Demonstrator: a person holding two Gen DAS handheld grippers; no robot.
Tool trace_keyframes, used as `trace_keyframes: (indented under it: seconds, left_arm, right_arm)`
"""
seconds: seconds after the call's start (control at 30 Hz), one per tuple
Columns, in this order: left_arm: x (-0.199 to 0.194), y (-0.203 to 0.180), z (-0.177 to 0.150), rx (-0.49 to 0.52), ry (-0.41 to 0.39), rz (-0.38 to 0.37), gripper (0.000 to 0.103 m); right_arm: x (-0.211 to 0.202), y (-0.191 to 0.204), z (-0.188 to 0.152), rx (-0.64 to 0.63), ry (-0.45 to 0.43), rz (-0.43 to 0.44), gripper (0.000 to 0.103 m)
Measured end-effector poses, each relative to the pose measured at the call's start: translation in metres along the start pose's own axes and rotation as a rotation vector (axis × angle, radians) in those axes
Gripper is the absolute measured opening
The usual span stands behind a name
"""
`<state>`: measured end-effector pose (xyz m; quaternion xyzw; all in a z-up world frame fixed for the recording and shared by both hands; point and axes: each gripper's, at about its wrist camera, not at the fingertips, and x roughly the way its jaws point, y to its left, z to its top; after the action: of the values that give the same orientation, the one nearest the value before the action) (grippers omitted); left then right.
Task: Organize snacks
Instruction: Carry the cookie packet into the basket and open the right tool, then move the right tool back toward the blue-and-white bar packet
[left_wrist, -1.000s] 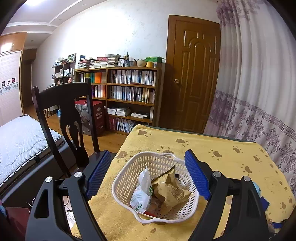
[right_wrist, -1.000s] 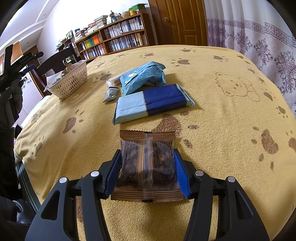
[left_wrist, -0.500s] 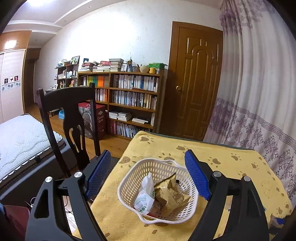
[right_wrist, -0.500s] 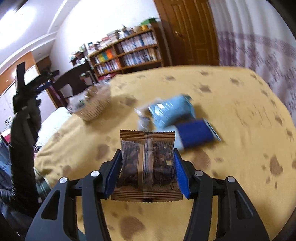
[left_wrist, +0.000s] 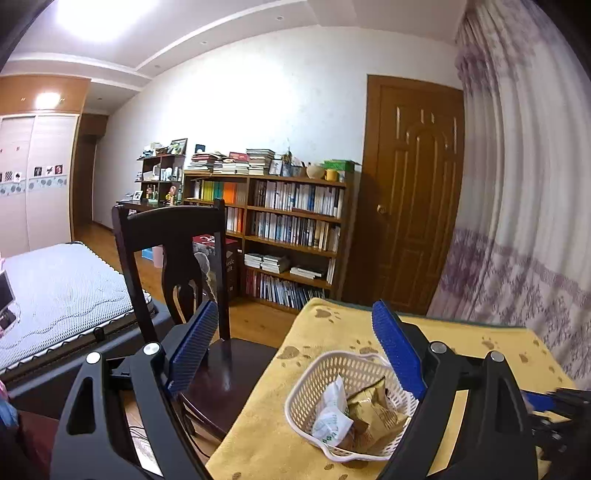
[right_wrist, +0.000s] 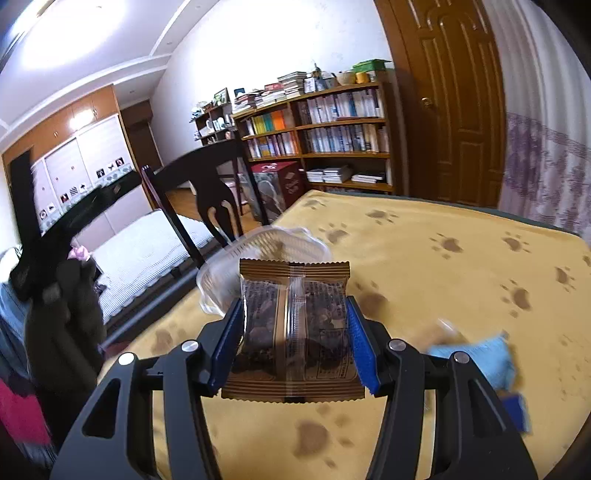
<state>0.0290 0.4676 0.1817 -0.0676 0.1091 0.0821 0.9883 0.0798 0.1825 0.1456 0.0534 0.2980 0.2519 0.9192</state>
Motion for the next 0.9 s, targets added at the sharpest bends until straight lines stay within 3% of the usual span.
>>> trace_keyframes:
  seconds: [0.23, 0.43, 0.9]
  left_arm:
    - [-0.005, 0.013, 0.007, -0.046, -0.019, 0.0, 0.087]
    - [-0.006, 0.021, 0.01, -0.069, -0.03, 0.008, 0.087]
    - [-0.001, 0.016, 0.009, -0.055, -0.018, -0.004, 0.087]
  right_arm:
    - [0.061, 0.035, 0.037, 0.038, 0.026, 0.029, 0.054]
    - [0.109, 0.037, 0.052, 0.156, 0.109, 0.085, 0.057]
    - [0.113, 0.034, 0.04, 0.167, 0.142, 0.077, 0.057]
